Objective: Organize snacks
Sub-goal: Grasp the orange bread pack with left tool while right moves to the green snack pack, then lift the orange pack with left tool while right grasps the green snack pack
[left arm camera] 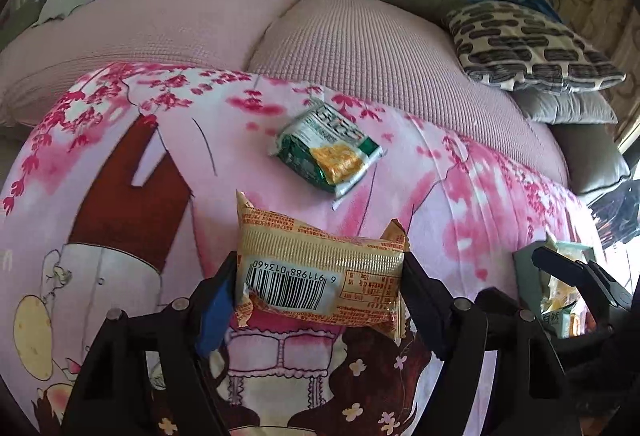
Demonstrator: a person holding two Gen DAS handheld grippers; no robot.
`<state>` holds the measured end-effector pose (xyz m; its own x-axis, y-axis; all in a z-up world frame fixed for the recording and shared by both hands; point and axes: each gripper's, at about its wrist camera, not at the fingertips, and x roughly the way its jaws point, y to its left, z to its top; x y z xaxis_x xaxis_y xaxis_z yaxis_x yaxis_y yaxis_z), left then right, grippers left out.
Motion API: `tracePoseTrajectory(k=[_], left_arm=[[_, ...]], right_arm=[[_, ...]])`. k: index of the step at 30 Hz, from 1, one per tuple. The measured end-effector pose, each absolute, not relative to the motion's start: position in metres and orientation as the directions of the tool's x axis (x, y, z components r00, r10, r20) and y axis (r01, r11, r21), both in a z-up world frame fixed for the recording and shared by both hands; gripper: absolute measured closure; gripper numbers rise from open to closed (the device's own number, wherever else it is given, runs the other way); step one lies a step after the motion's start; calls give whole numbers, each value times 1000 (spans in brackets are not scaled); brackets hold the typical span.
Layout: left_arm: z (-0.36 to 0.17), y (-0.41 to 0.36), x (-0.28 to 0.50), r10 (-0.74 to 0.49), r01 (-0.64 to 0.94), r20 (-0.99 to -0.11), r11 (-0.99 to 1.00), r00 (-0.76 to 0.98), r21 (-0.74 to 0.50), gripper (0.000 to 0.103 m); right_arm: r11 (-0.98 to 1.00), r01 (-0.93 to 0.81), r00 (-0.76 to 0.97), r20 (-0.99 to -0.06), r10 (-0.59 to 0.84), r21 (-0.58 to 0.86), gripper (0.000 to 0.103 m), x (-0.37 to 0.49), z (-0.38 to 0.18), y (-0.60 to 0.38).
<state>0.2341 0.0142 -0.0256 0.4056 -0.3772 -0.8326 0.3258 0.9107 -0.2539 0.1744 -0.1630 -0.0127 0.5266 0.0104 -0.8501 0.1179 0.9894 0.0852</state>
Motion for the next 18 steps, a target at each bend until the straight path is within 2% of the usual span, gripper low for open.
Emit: tracePoseTrajectory(k=[4,8,18], left_arm=[[-13,31,247,-384,300,-815,914,433,-272,26],[-9,53,267,-344,250,-824,935,451,-253,26],[-22,100,298,-273,158,-864,961,423,-226,26]], right_arm=[[991,102,546,-837,21,91,0,194,1,-162],[994,1,571,-816,90,111,0,224,12,-150],[984,-176,467,-877,113,33,8,290,-20,-90]])
